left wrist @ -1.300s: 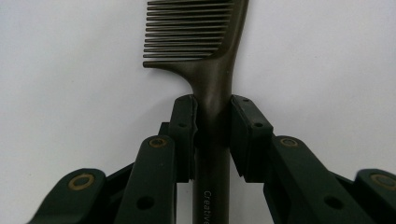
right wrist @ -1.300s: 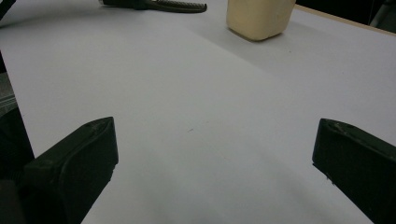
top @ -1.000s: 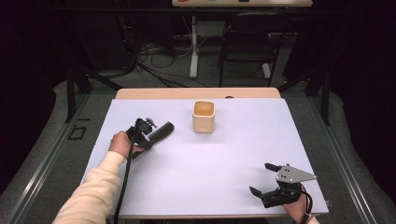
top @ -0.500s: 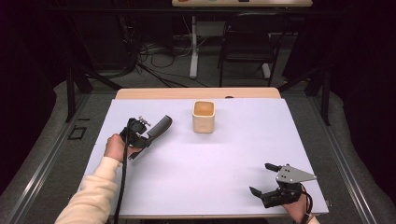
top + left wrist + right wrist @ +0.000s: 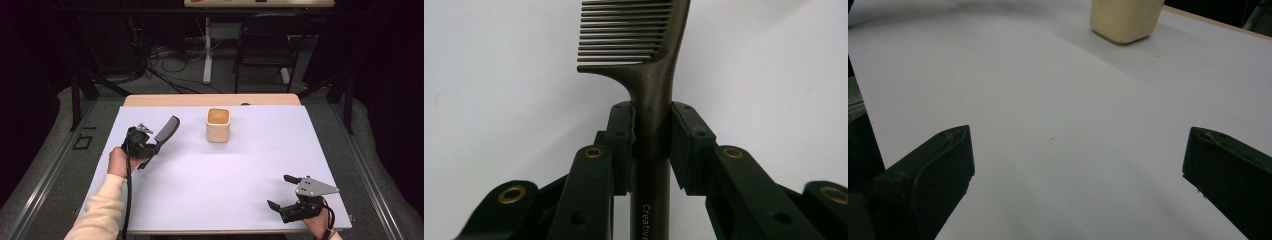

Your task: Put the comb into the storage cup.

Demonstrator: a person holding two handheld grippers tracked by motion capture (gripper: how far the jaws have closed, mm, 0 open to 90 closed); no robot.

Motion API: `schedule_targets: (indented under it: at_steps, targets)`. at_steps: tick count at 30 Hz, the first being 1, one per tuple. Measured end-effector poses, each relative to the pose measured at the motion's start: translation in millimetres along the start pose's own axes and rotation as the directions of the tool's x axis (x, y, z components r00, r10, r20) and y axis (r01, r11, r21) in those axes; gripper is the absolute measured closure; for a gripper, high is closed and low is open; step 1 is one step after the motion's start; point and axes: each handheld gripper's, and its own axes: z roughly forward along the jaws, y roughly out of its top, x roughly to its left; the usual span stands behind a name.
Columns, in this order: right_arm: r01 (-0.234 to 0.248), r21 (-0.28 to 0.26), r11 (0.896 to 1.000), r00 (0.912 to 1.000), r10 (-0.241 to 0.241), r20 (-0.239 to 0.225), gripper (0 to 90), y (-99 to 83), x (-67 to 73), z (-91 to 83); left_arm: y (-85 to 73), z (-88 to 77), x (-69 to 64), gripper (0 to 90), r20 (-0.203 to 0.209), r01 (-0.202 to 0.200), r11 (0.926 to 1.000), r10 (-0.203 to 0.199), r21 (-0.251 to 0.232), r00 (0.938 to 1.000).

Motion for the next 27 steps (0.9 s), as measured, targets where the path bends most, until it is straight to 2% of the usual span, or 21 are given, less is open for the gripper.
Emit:
schedule_targets:
  at_steps: [7,13,19,27]
  targets:
    - [0.000,-0.002,1.000,1.0000,0.000,-0.002,0.0,-0.3,-0.1,0.0,-3.6,-1.5,0.1,72.0,0.012,0.021,0.9980,-0.020,-0.060,0.9997]
    - [0.004,0.000,1.000,1.0000,-0.004,-0.004,0.0,0.0,0.2,-0.5,-5.7,-1.4,-2.6,72.0,0.010,0.029,0.9957,-0.028,-0.088,0.9996]
    - [0.004,-0.003,1.000,1.0000,-0.004,-0.002,0.0,-0.3,-0.4,-0.7,-7.4,-6.4,-2.8,72.0,-0.015,0.053,0.9906,-0.055,-0.126,0.9984]
    - [0.002,0.001,1.000,1.0000,-0.002,-0.003,0.0,-0.3,-0.2,-0.3,-7.7,-7.7,-5.0,72.1,-0.037,0.063,0.9836,-0.070,-0.169,0.9968]
